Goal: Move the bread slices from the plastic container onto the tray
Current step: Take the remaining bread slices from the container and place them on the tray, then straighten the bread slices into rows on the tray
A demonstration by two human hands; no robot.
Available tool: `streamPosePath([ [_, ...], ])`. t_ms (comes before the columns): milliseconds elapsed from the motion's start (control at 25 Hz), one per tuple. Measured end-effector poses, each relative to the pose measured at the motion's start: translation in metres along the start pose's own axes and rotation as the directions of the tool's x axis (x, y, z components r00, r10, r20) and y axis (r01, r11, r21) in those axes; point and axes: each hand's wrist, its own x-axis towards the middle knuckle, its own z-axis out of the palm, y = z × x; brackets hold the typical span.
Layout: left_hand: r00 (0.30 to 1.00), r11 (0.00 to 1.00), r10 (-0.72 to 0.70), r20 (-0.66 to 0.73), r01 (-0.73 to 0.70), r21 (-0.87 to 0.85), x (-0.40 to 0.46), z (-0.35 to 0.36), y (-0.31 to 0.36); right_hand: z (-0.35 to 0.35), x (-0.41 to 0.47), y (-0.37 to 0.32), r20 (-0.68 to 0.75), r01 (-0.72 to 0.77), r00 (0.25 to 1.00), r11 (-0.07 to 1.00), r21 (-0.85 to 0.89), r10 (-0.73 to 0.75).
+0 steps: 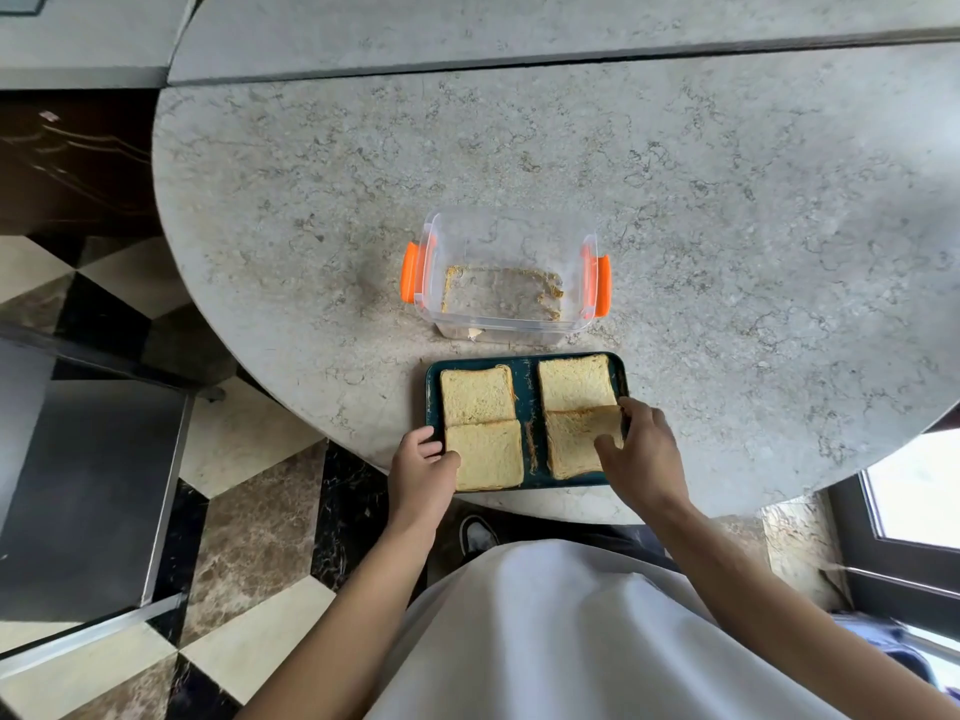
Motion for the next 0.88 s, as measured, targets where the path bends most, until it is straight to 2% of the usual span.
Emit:
streamPosePath([
  [200,0.996,0.992,0.086,0.012,-0.086,0.097,0.005,-0.002,0.013,0.005,0.006,-0.026,0.021,0.149,0.989,0.989,-0.004,-0.149],
  [320,0.994,0.984,0.111,0.003,-0.110,0.138,0.012,-0.001,0.024,0.018,0.011,-0.050,0.125,0.280,0.953,0.960,-0.003,-0.277],
  [480,0.993,0.978,0.116,0.017,-0.117,0.170,0.020,0.005,0.035,0.037,0.020,-0.073,0.259,0.349,0.907,0.937,-0.016,-0.333],
  [720,0.995,0.971,0.101,0.011,-0.101,0.218,0.028,0.013,0.042,0.054,0.036,-0.089,0.288,0.165,0.944,0.986,0.001,-0.159],
  [880,0.995,0.972,0.102,-0.002,-0.099,0.213,0.030,0.019,0.045,0.060,0.040,-0.091,0.296,0.131,0.945,0.990,0.049,-0.140],
])
